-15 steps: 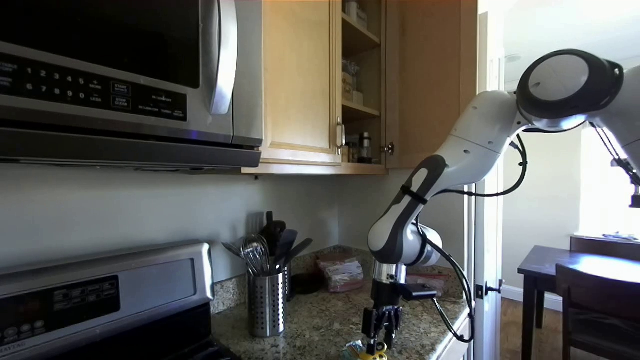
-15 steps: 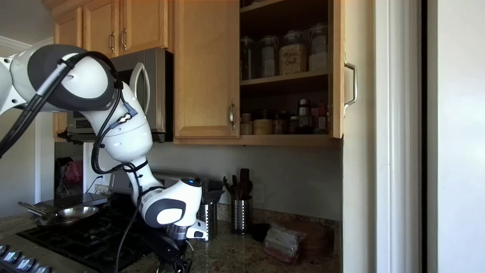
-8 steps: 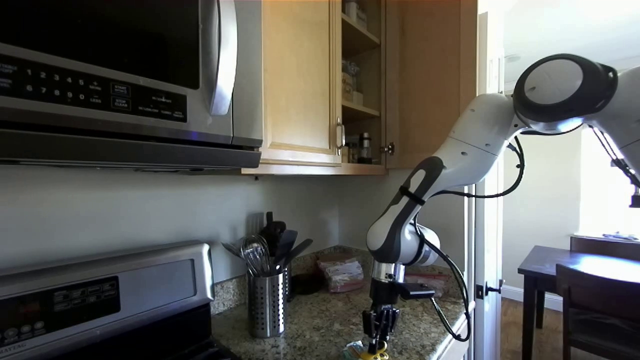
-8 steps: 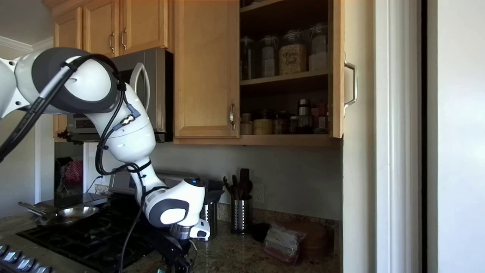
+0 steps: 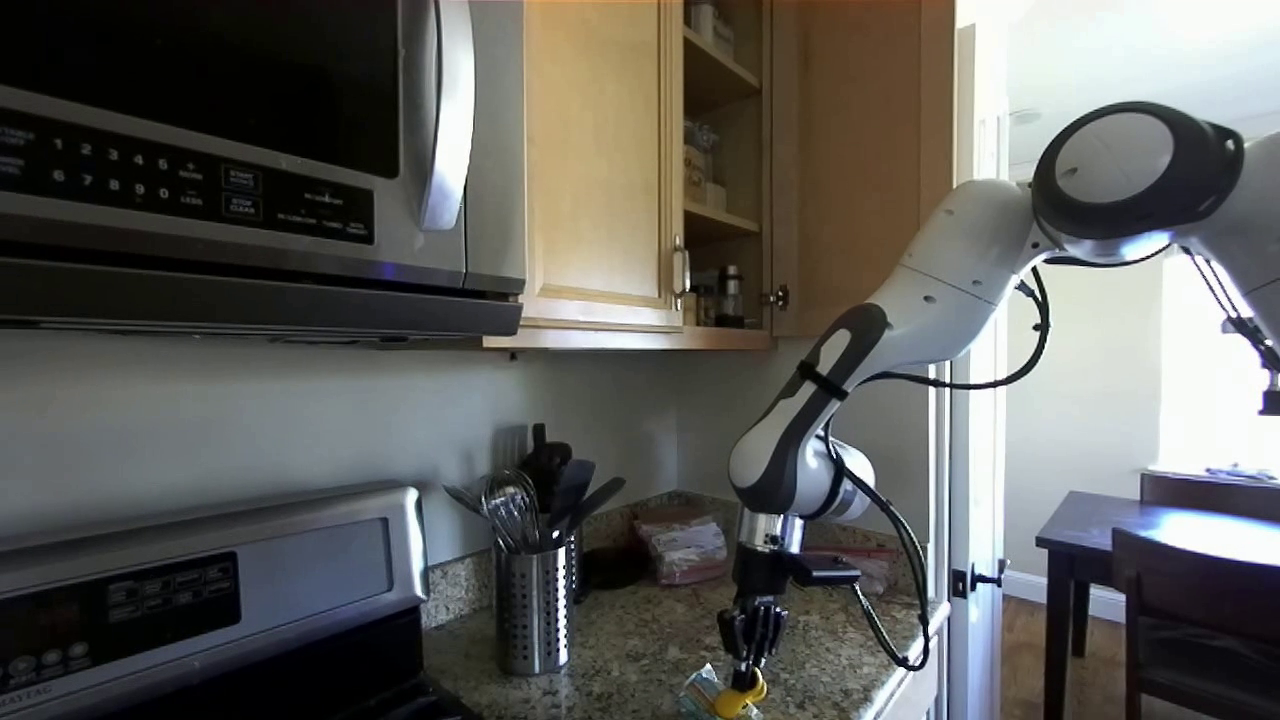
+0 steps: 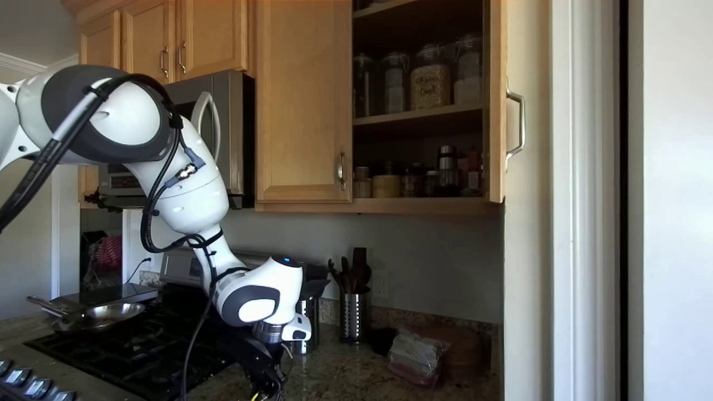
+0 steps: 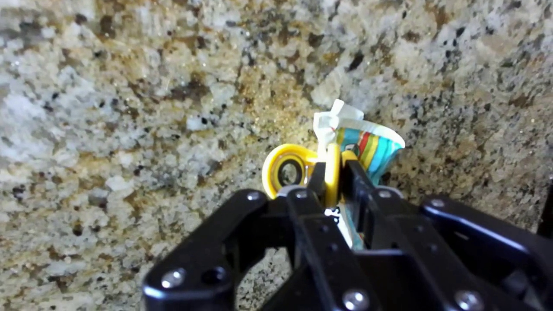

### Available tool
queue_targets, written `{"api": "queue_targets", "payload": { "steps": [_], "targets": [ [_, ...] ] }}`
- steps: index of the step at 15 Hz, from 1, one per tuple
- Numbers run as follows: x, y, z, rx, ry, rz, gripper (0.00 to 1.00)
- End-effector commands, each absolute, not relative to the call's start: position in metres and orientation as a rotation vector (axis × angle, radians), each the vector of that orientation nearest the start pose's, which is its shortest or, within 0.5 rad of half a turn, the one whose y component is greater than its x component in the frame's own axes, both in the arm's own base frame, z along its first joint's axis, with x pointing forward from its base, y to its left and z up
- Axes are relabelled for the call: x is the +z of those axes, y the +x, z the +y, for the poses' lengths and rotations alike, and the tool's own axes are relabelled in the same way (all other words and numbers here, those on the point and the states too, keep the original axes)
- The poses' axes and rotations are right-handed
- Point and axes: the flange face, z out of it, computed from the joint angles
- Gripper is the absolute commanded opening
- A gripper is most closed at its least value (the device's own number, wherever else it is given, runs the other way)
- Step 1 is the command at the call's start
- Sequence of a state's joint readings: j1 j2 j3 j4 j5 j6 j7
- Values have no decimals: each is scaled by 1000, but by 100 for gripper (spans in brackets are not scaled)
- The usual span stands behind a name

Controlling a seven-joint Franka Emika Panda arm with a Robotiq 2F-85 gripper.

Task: Open the cupboard, put the object inside then close it

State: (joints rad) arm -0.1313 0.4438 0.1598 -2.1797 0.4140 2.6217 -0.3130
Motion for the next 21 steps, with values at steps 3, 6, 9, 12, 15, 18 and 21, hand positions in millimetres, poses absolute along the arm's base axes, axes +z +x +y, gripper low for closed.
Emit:
{"api": "queue_targets", "payload": {
  "steps": [3, 6, 9, 12, 15, 18, 21],
  "targets": [
    [208, 545, 18, -81, -2911, -3, 6],
    [239, 538, 20, -128, -2949, -19, 7],
    [271, 532, 17, -187, -2998, -20, 7],
    [305, 527, 8, -267, -3053, 27, 7],
    [341, 524, -5, -364, -3106, 95, 6],
    [378, 522, -19, -463, -3161, 171, 6],
    [406, 524, -27, -545, -3205, 238, 6]
  ]
}}
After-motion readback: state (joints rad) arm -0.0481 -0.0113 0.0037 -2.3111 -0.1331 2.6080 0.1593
